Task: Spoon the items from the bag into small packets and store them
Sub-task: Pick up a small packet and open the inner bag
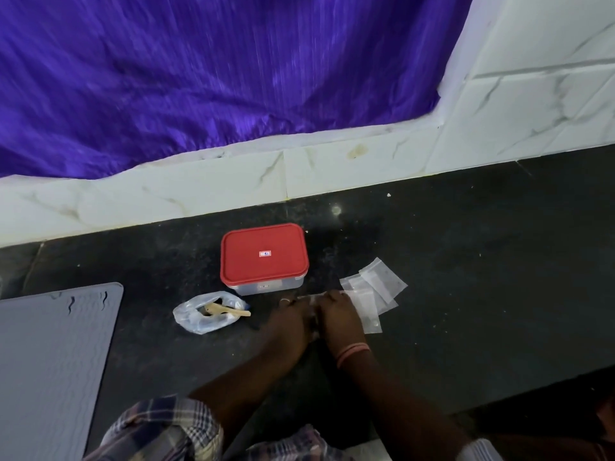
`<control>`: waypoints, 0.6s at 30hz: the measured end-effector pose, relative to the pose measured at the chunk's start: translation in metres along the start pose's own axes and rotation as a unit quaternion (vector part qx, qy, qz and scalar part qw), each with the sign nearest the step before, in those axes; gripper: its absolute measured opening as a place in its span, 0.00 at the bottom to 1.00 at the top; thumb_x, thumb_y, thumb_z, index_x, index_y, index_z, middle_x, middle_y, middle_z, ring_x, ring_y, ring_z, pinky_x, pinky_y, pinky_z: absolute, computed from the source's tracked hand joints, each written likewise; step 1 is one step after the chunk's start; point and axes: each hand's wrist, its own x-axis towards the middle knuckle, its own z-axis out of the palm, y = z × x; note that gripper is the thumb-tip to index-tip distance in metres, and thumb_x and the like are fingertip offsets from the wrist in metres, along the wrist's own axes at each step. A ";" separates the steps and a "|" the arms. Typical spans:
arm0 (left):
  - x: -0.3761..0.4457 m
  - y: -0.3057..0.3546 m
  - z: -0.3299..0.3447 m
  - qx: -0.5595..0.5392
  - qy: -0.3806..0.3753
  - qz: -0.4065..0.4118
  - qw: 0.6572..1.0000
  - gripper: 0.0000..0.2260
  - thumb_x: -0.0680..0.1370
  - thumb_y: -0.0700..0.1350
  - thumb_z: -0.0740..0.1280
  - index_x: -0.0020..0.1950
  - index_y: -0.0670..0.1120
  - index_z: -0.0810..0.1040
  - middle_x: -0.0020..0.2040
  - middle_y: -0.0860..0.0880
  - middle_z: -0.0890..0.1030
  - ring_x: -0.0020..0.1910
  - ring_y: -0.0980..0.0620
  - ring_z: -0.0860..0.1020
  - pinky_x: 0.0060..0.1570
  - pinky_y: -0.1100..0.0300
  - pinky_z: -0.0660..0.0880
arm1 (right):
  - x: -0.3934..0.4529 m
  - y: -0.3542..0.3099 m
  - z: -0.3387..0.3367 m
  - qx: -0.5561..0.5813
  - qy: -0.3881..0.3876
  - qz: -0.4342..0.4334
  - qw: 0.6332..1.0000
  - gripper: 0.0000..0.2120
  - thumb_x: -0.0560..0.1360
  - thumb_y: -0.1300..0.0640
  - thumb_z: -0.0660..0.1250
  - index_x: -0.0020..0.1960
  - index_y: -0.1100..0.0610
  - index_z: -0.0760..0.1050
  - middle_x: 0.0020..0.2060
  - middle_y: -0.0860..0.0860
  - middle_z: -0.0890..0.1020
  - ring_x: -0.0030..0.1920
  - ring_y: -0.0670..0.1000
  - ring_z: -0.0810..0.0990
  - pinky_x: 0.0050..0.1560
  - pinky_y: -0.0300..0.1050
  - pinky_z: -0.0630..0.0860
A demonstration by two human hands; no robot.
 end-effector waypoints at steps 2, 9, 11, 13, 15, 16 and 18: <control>0.004 0.003 0.002 0.074 -0.039 0.020 0.996 0.18 0.76 0.52 0.62 0.66 0.57 0.76 0.65 0.53 0.76 0.61 0.51 0.76 0.60 0.53 0.78 | -0.004 0.001 0.008 -0.016 -0.010 -0.003 1.000 0.13 0.78 0.57 0.65 0.62 0.56 0.77 0.61 0.54 0.78 0.61 0.52 0.75 0.67 0.46 0.70; 0.005 0.003 0.001 0.151 -0.020 0.030 0.988 0.20 0.80 0.47 0.63 0.72 0.53 0.72 0.72 0.48 0.73 0.67 0.47 0.74 0.66 0.48 0.75 | 0.001 -0.005 0.012 -0.048 -0.025 -0.021 0.998 0.16 0.78 0.55 0.64 0.64 0.57 0.76 0.62 0.55 0.77 0.62 0.54 0.73 0.68 0.50 0.69; 0.009 0.006 0.001 0.167 -0.032 0.036 0.985 0.19 0.81 0.46 0.61 0.72 0.52 0.73 0.71 0.48 0.73 0.68 0.47 0.73 0.66 0.49 0.74 | 0.002 -0.004 0.011 -0.085 -0.037 -0.033 0.995 0.16 0.79 0.55 0.63 0.65 0.58 0.75 0.63 0.56 0.77 0.63 0.55 0.72 0.69 0.52 0.68; 0.012 0.014 0.000 0.188 -0.047 0.036 0.980 0.18 0.82 0.45 0.61 0.71 0.50 0.74 0.70 0.47 0.74 0.68 0.46 0.72 0.66 0.50 0.74 | 0.005 -0.003 0.008 -0.099 -0.044 -0.032 0.994 0.17 0.80 0.55 0.63 0.66 0.60 0.75 0.63 0.58 0.76 0.64 0.57 0.72 0.69 0.54 0.67; 0.016 0.021 -0.005 0.201 -0.049 0.026 0.978 0.16 0.80 0.45 0.64 0.68 0.50 0.77 0.67 0.46 0.74 0.66 0.45 0.73 0.62 0.49 0.76 | 0.011 -0.002 0.003 -0.089 -0.047 -0.023 0.995 0.16 0.79 0.56 0.64 0.65 0.60 0.76 0.62 0.59 0.76 0.63 0.58 0.73 0.68 0.53 0.68; 0.019 0.023 -0.007 0.200 -0.052 0.018 0.978 0.15 0.79 0.46 0.66 0.66 0.49 0.78 0.67 0.45 0.74 0.65 0.44 0.73 0.61 0.49 0.77 | 0.012 0.001 0.002 -0.076 -0.048 -0.016 0.996 0.15 0.79 0.55 0.65 0.64 0.59 0.77 0.61 0.58 0.76 0.62 0.57 0.73 0.67 0.52 0.69; 0.020 0.024 -0.009 0.190 -0.062 0.003 0.980 0.13 0.78 0.46 0.68 0.62 0.48 0.79 0.67 0.45 0.73 0.65 0.43 0.72 0.61 0.47 0.76 | 0.012 0.004 -0.001 -0.051 -0.051 -0.007 0.997 0.13 0.77 0.53 0.68 0.59 0.56 0.79 0.58 0.56 0.78 0.59 0.56 0.75 0.64 0.50 0.71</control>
